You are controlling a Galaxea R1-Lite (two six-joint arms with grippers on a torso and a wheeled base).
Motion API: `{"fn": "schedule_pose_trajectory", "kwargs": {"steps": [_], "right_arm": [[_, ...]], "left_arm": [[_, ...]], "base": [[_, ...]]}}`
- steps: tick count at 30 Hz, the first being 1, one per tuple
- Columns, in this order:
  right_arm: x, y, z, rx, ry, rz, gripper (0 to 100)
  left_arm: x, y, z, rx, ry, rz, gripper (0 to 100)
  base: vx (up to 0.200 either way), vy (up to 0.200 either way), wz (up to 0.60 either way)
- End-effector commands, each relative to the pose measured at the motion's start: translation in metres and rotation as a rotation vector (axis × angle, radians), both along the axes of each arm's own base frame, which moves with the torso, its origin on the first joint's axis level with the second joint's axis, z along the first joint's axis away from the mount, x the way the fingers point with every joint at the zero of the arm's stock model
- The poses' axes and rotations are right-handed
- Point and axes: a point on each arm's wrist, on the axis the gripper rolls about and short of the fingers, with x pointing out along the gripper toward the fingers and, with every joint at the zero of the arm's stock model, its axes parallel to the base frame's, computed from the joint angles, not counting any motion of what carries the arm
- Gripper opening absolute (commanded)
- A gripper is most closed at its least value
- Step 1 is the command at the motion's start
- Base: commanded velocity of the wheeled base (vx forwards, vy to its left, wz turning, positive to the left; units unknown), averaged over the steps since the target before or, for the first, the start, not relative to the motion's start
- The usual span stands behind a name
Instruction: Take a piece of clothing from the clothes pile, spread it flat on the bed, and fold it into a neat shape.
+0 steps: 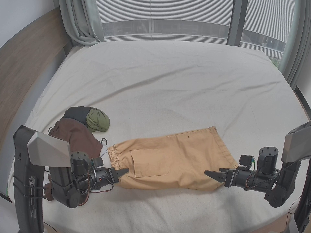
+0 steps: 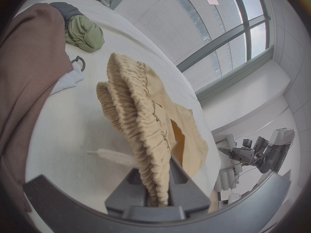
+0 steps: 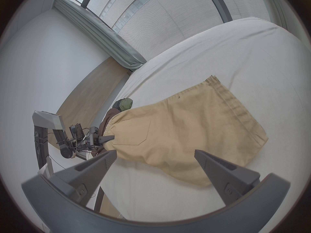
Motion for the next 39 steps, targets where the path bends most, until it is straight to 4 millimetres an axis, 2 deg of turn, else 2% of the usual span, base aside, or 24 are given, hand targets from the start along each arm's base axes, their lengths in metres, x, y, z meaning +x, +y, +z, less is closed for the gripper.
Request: {"fn": "schedule_pose_trajectory", "kwargs": {"steps": [1, 7, 13, 24, 33, 39], "right_arm": [[0.0, 0.001, -0.001, -0.002, 0.004, 0.002, 100], [-0.001, 0.002, -0.002, -0.003, 0.008, 0.007, 100], [-0.001, 0.002, -0.002, -0.005, 0.009, 0.009, 100], [-0.001, 0.003, -0.005, -0.007, 0.02, 0.012, 100], [-0.001, 0.004, -0.007, -0.01, 0.027, 0.013, 100], [-0.001, 0.004, -0.009, -0.012, 0.032, 0.015, 100]], "left_arm": [[-0.009, 0.011, 0.015, -0.016, -0.005, 0.001, 0], [-0.017, 0.019, 0.015, -0.013, 0.026, 0.011, 0], [-0.024, 0.029, 0.027, -0.028, 0.021, 0.009, 0], [-0.042, 0.06, 0.046, -0.052, 0.017, 0.047, 0], [-0.053, 0.082, 0.045, -0.021, 0.009, 0.055, 0], [-0.051, 0.077, 0.046, -0.016, -0.013, 0.025, 0]], "base": [[0.0, 0.0, 0.0], [0.0, 0.0, 0.0], [0.0, 0.0, 0.0], [0.0, 0.0, 0.0], [0.0, 0.0, 0.0], [0.0, 0.0, 0.0]]}}
